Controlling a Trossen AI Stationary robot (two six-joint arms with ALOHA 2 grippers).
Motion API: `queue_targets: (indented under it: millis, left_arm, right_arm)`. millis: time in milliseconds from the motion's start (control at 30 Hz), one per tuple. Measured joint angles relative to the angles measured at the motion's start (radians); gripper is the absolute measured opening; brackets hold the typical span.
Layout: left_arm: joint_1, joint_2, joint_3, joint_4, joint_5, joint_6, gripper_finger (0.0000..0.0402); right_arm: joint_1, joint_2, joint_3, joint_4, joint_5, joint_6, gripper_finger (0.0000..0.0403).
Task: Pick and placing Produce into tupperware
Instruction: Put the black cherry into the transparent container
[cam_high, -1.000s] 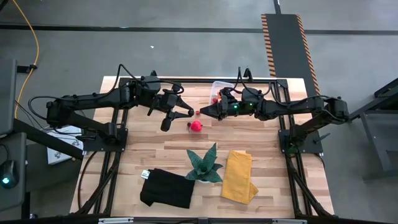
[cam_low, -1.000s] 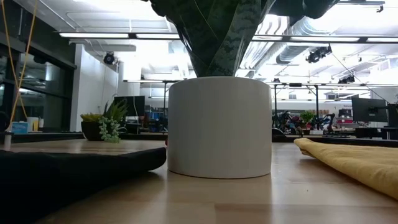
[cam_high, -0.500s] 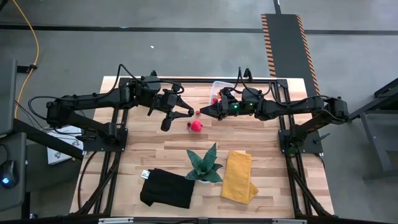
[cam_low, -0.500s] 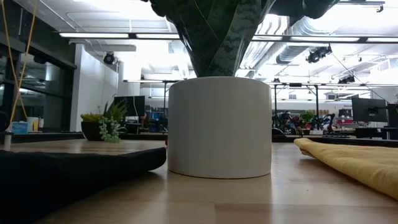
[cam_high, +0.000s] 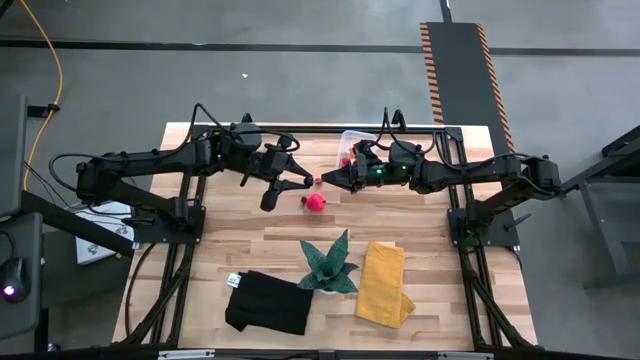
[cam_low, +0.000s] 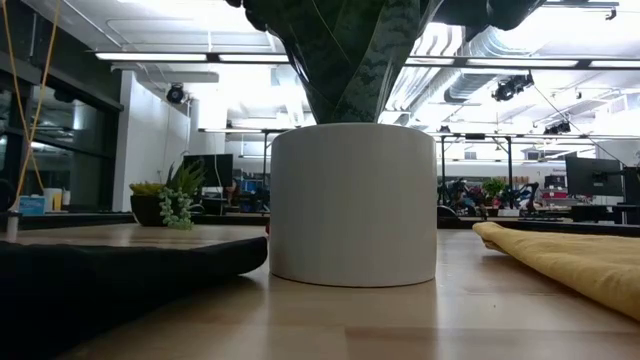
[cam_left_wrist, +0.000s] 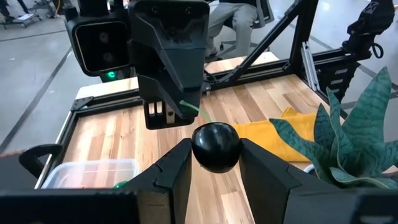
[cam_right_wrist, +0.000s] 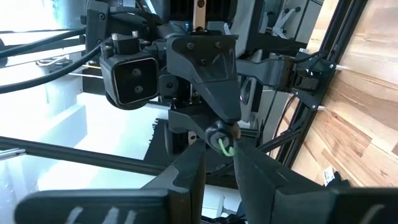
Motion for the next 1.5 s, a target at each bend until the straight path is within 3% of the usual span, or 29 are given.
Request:
queue_targets:
  millis: [367, 667, 900, 1500]
  left_arm:
    - [0.0, 0.0, 0.0, 0.0, -0.007, 0.003, 0.0122]
    - [0.0, 0.0, 0.0, 0.0, -0.013, 0.007, 0.0122]
    - [0.0, 0.0, 0.0, 0.0, -0.014, 0.007, 0.0122]
    - [0.0, 0.0, 0.0, 0.003, -0.032, -0.001, 0.0137]
  right_arm:
    - [0.0, 0.0, 0.0, 0.0, 0.0, -0.003, 0.0069]
    - [0.0, 0.002, 0.0, 0.0, -0.003, -0.009, 0.002]
    - [0.0, 0.003, 0.0, 0.0, -0.003, -0.013, 0.0004]
    - [0.0, 0.003, 0.0, -0.001, -0.003, -0.019, 0.0]
